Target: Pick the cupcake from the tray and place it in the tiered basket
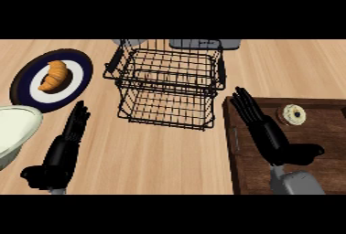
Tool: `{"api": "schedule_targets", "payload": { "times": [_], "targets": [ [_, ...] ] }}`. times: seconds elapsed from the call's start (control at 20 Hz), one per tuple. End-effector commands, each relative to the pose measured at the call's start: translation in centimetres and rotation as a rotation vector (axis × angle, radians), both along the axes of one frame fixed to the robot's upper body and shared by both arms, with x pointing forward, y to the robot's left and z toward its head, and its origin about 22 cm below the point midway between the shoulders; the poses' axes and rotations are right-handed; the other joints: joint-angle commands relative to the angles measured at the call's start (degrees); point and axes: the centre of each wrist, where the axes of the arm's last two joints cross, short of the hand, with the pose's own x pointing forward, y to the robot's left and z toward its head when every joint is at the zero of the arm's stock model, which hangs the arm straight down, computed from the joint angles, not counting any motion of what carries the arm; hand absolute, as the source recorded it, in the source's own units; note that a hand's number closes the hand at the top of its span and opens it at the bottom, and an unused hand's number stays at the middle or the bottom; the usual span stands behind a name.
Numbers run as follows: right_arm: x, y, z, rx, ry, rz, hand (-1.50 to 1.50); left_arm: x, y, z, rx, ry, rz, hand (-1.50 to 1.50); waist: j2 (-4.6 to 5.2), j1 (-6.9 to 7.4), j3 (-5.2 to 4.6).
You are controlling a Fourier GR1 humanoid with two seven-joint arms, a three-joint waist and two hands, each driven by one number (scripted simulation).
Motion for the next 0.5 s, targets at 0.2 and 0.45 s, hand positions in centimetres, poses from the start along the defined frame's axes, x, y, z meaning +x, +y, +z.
{"api": "schedule_targets", "payload": {
  "times": [0.2,0.45],
  "targets": [
    [7.2,-2.9,5.1,-0.108,-0.078,-0.192,-1.50,3.5,-1.5,-0.5,-0.009,0.026,-0.142,0.00,1.26,-0.87,0.57],
    [9.4,-1.4,3.0,-0.092,-0.065,-0.293,-1.50,3.9,-1.8,-2.8,-0.051,0.120,-0.227,0.00,1.22,-0.44,0.60]
  ]
}}
